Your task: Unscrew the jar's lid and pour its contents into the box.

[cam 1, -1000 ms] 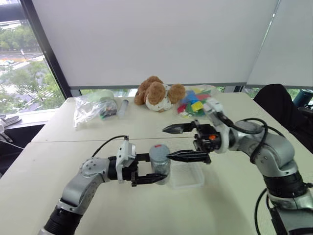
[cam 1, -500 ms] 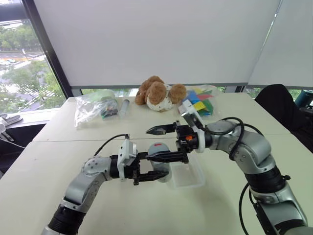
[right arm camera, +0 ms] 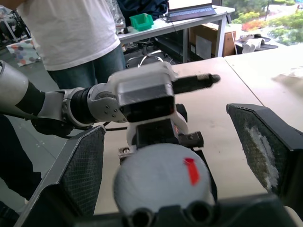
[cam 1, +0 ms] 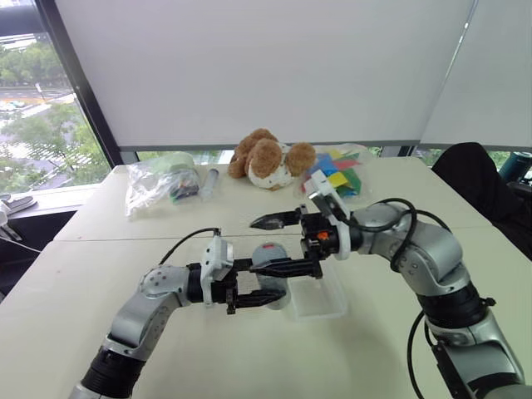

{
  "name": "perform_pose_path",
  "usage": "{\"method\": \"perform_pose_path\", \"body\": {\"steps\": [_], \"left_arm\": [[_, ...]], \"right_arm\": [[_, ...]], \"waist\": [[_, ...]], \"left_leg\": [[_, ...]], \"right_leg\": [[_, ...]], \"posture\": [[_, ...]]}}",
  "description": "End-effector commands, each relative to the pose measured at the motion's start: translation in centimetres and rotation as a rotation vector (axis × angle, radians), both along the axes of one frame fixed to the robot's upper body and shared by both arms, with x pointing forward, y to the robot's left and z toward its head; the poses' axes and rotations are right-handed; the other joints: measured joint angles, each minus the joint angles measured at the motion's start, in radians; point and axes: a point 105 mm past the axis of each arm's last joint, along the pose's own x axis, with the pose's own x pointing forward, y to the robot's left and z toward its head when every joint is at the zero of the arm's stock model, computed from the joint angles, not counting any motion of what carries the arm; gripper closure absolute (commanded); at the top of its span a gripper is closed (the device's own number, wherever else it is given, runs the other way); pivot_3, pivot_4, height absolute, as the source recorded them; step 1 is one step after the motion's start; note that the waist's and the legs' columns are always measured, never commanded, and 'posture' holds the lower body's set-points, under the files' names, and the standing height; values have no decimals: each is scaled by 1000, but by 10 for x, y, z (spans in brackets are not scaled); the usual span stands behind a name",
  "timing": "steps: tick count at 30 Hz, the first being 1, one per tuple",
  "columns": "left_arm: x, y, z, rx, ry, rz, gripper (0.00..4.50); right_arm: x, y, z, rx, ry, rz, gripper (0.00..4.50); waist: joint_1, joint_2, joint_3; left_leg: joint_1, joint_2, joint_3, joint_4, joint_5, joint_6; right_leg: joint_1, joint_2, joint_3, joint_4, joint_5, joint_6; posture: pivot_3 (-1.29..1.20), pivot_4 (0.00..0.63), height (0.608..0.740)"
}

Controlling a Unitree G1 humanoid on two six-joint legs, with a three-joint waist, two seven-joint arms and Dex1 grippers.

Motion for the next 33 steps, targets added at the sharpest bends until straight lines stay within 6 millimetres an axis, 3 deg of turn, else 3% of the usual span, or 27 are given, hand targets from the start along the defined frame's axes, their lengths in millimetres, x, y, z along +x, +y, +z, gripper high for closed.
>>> {"method": "perform_pose_path", "body": {"steps": [1,15,33], "left_arm": [[-2,0,14,-8,-51,-11,2031],[-6,1,13,-3,-46,-23,2031],[-7,2,11,3,-42,-22,2031]], "right_arm": [[-6,9,2,15,-34,7,35],[16,-4,-6,0,-32,-73,35],[17,-33,-17,-13,4,-91,35]], "waist": [[-1,0,0],[-1,0,0],[0,0,0]], "left_leg": [[0,0,0,0,0,0],[0,0,0,0,0,0],[0,0,0,0,0,0]], "right_leg": [[0,0,0,0,0,0],[0,0,0,0,0,0],[0,0,0,0,0,0]], "posture": [[0,150,740],[0,150,740],[0,150,740]]}}
